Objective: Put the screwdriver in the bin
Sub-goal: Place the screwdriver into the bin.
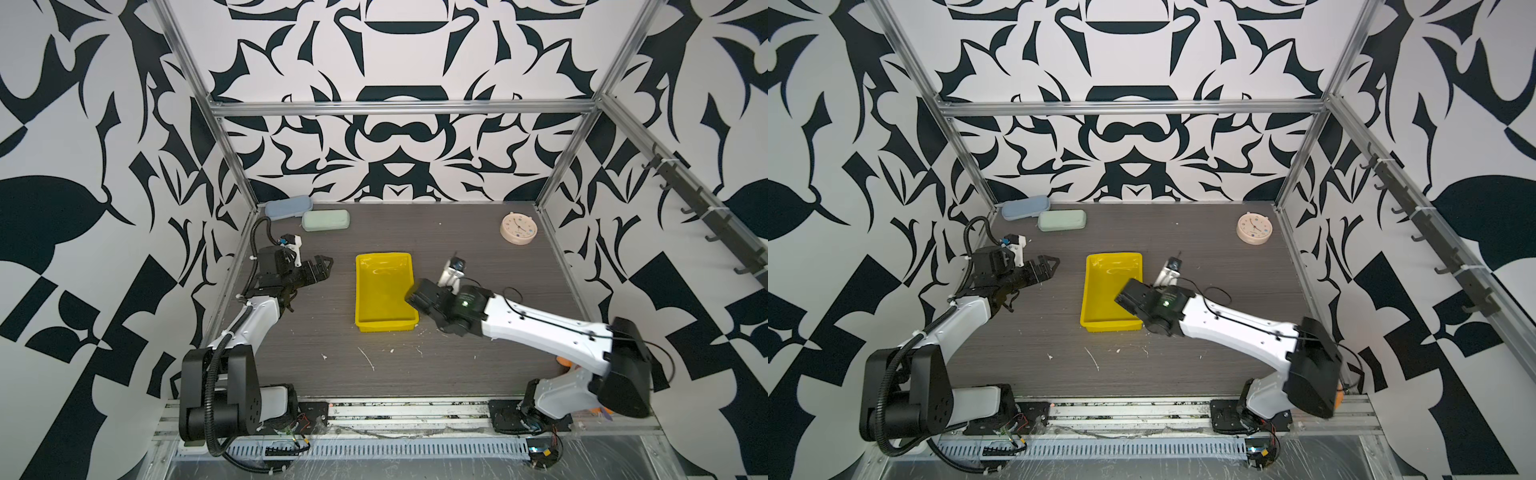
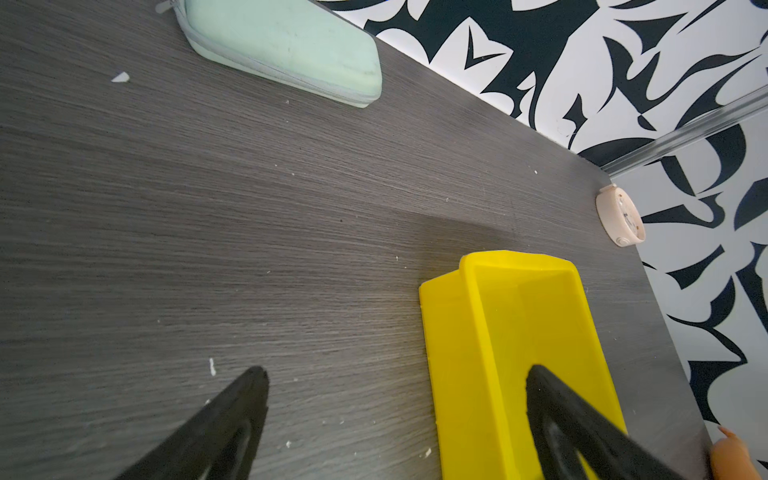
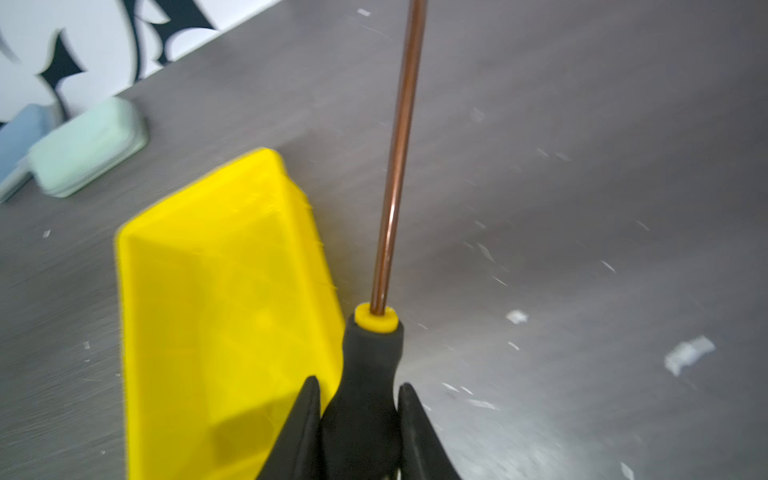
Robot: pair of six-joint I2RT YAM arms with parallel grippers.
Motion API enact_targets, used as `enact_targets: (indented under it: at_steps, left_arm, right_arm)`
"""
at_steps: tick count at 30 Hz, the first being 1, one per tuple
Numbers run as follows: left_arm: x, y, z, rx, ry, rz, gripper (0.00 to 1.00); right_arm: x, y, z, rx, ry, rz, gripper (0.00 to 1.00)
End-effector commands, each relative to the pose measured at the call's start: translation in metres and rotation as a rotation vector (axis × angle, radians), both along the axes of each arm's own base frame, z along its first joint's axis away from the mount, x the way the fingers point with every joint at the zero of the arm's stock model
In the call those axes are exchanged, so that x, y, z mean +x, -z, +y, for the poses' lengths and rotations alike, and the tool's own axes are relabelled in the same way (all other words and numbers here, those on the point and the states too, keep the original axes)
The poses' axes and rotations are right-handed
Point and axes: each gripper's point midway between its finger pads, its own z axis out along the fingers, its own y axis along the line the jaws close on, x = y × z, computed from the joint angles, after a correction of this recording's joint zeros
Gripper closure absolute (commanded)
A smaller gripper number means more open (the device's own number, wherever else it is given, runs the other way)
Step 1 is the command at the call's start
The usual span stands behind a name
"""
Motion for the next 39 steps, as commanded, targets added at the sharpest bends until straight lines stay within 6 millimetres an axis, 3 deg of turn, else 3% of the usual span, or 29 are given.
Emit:
enact_targets:
  at_steps: [1, 2, 6, 9, 15, 21, 28, 32, 36, 39]
  left_arm:
    - [-0.005, -0.010, -0.009, -0.039, 0.043, -0.021, 0.01]
    - [-0.008, -0.022, -0.012, -0.049, 0.056, -0.058, 0.01]
    - [-0.014, -0.030, -0.026, -0.114, 0.136, -0.100, 0.01]
    - [-0.020, -0.036, -0.041, -0.191, 0.223, -0.131, 0.01]
    - [-0.019, -0.033, -0.063, -0.320, 0.376, -0.100, 0.01]
    - [-0.011, -0.024, -0.066, -0.358, 0.400, -0.047, 0.01]
    - [-0.008, -0.018, -0.061, -0.325, 0.357, -0.030, 0.01]
    - [-0.008, -0.017, -0.061, -0.320, 0.355, -0.026, 0.01]
    - [-0.007, -0.015, -0.059, -0.304, 0.338, -0.017, 0.01]
    - [-0.007, -0.015, -0.057, -0.292, 0.325, -0.016, 0.01]
  right_arm:
    - [0.031, -0.012, 0.043, -0.088, -0.136, -0.035, 0.76]
    - [0.038, -0.003, 0.056, -0.097, -0.160, 0.000, 0.76]
    - [0.056, 0.030, 0.096, -0.057, -0.217, 0.155, 0.77]
    - [0.061, 0.055, 0.109, -0.030, -0.228, 0.240, 0.78]
    - [0.062, 0.083, 0.107, -0.013, -0.208, 0.307, 0.78]
    - [0.060, 0.102, 0.104, 0.005, -0.199, 0.362, 0.76]
    - [0.061, 0.101, 0.104, 0.009, -0.209, 0.372, 0.65]
    - [0.065, 0.083, 0.100, -0.009, -0.225, 0.347, 0.56]
    - [0.075, 0.064, 0.092, 0.009, -0.250, 0.323, 0.55]
    - [0.084, 0.048, 0.075, 0.062, -0.250, 0.341, 0.55]
